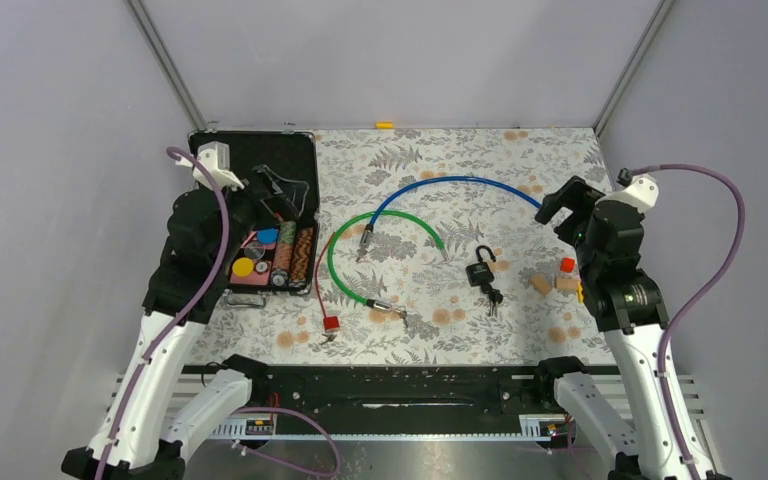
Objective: Lock with the key
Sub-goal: Pick up the lock from the center of the board.
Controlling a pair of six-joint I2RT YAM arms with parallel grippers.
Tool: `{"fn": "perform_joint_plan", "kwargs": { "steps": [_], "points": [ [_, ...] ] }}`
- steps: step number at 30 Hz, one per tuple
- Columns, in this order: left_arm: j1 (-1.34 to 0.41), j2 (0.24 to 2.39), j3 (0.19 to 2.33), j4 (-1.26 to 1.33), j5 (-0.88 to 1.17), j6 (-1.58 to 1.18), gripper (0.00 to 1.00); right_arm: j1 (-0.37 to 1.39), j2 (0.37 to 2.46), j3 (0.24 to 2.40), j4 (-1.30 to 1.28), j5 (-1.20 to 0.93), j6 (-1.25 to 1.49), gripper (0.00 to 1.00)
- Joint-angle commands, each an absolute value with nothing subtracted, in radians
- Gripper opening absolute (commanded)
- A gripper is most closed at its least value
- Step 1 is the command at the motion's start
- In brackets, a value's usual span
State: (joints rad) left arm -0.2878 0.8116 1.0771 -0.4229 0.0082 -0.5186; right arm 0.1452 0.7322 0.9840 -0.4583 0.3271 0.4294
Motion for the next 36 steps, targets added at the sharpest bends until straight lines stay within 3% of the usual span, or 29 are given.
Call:
{"fn": "perform_joint_plan", "kwargs": {
  "steps": [1,4,8,12,17,25,36],
  "points": [
    [-0.284,0.765,1.073,-0.406,0.004,-0.487,0.99,0.150,0.780,0.986,-0.391,0.258,0.461,0.99],
    [-0.284,0.727,1.016,-0.397,-0.036,-0.509,0.99,0.151,0.811,0.966,-0.385,0.200,0.459,0.99],
    [-0.284,0.691,0.903,-0.246,0.207,-0.485,0.99,0.151,0.867,0.906,-0.383,0.090,0.480,0.99],
    [-0.285,0.741,0.805,-0.095,0.389,-0.594,0.99,0.152,0.981,0.861,-0.408,-0.013,0.506,0.92],
    [-0.336,0.861,0.789,-0.080,0.488,-0.611,0.99,0.166,1.103,0.836,-0.431,-0.152,0.483,0.90],
    [-0.380,0.949,0.778,-0.079,0.468,-0.603,0.99,0.264,1.209,0.818,-0.498,-0.070,0.430,0.90],
    [-0.380,0.953,0.787,-0.155,0.378,-0.554,0.99,0.352,1.564,0.979,-0.528,0.094,0.398,0.83]
  ]
}}
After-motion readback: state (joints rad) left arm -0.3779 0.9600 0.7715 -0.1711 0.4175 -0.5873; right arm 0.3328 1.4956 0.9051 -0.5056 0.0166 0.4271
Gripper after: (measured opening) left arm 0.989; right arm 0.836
